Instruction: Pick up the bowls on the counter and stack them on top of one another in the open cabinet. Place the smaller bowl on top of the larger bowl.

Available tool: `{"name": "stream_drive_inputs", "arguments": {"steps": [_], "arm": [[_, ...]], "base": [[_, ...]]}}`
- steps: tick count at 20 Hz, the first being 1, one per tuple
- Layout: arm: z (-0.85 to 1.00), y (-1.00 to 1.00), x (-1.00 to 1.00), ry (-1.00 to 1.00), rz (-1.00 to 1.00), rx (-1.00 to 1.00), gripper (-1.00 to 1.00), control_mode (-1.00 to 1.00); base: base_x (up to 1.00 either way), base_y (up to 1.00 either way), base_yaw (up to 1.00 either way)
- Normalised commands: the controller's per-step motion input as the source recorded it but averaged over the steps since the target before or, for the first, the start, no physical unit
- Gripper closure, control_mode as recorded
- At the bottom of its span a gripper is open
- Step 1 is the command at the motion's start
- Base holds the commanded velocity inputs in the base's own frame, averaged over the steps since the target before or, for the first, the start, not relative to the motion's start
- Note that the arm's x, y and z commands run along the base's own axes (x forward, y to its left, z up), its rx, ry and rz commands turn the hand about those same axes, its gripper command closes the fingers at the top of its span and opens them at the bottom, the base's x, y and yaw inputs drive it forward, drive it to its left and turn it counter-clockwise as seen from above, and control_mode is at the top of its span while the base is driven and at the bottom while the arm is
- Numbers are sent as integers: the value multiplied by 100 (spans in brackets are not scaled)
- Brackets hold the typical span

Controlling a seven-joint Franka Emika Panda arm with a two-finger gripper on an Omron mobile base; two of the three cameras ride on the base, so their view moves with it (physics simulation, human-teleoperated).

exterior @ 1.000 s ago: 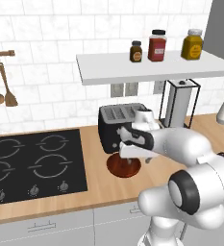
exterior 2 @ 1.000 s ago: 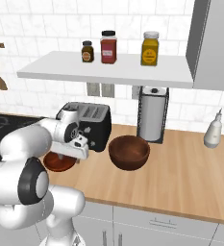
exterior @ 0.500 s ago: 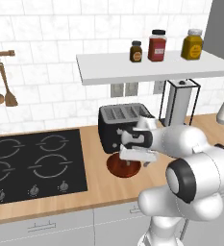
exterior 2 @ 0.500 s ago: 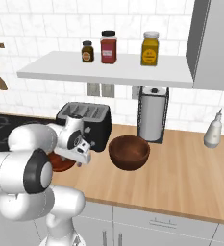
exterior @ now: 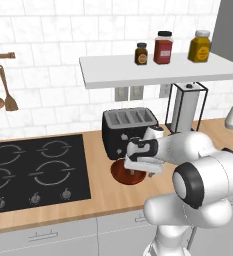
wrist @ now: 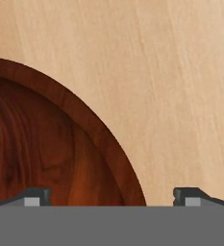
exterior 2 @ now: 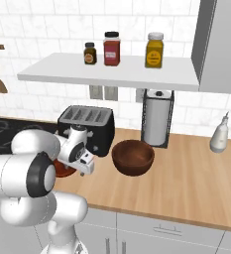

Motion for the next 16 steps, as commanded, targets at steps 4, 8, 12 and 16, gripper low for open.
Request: {"name": "stream_drive_inputs", "arguments": {"steps": [4, 8, 12, 16], "arm": [[-4, 1, 4, -1, 0, 0, -100, -100], [0, 0, 0, 0, 0, 0, 100, -100], [14, -1, 0, -7, 0, 0, 100, -100], [56, -15, -3, -9, -6, 2, 100, -100]], "base": [[0, 0, 0], [0, 0, 0], [0, 0, 0], [0, 0, 0]]}}
